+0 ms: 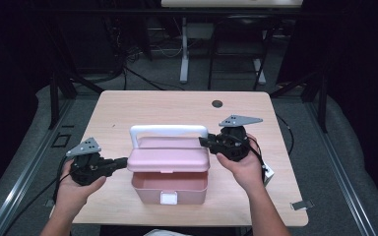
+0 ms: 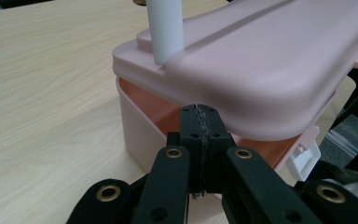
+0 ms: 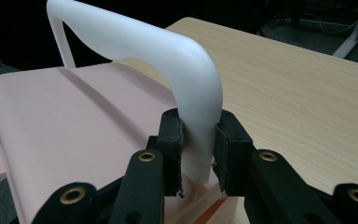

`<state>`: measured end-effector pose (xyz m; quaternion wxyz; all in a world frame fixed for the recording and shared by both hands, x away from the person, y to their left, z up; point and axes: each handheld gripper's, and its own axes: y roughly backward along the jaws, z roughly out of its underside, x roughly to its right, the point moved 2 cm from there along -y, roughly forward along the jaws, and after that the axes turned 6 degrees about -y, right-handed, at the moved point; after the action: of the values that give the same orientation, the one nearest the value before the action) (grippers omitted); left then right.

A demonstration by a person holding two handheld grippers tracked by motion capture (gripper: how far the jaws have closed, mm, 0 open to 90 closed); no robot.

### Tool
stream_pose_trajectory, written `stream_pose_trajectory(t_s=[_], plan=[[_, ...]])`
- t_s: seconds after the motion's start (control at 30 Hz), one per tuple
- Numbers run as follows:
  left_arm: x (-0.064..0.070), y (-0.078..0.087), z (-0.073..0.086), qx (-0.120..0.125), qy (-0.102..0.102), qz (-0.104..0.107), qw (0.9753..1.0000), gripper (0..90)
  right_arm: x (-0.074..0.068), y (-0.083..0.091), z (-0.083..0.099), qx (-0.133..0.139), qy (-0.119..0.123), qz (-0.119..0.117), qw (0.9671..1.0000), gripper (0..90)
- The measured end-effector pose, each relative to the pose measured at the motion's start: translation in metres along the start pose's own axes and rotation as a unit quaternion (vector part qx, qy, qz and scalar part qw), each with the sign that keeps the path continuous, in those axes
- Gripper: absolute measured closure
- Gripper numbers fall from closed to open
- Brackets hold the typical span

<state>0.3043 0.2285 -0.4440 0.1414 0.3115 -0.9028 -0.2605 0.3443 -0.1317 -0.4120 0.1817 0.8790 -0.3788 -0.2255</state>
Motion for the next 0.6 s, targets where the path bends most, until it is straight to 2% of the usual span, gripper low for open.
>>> stream_pose_trajectory(t_s=[0.1, 0.2, 0.37, 0.6], plan=[[-0.002, -0.001, 0.003, -0.004, 0.009, 0.004, 0.9999, 89.9, 0.0, 0.0, -0.001, 0.0, 0.001, -0.002, 1.0, 73.5], [0.001, -0.004, 0.004, -0.009, 0.007, 0.013, 0.9999, 89.9, 0.0, 0.0, -0.002, 0.003, 0.0, -0.004, 1.0, 73.5], [0.007, -0.01, 0.002, -0.014, -0.007, 0.022, 0.9996, 89.8, 0.0, 0.001, -0.002, 0.003, 0.0, -0.004, 1.0, 73.5], [0.014, -0.018, 0.002, -0.022, -0.014, 0.03, 0.9992, 89.8, 0.001, -0.001, -0.001, 0.002, -0.001, 0.0, 1.0, 73.4]])
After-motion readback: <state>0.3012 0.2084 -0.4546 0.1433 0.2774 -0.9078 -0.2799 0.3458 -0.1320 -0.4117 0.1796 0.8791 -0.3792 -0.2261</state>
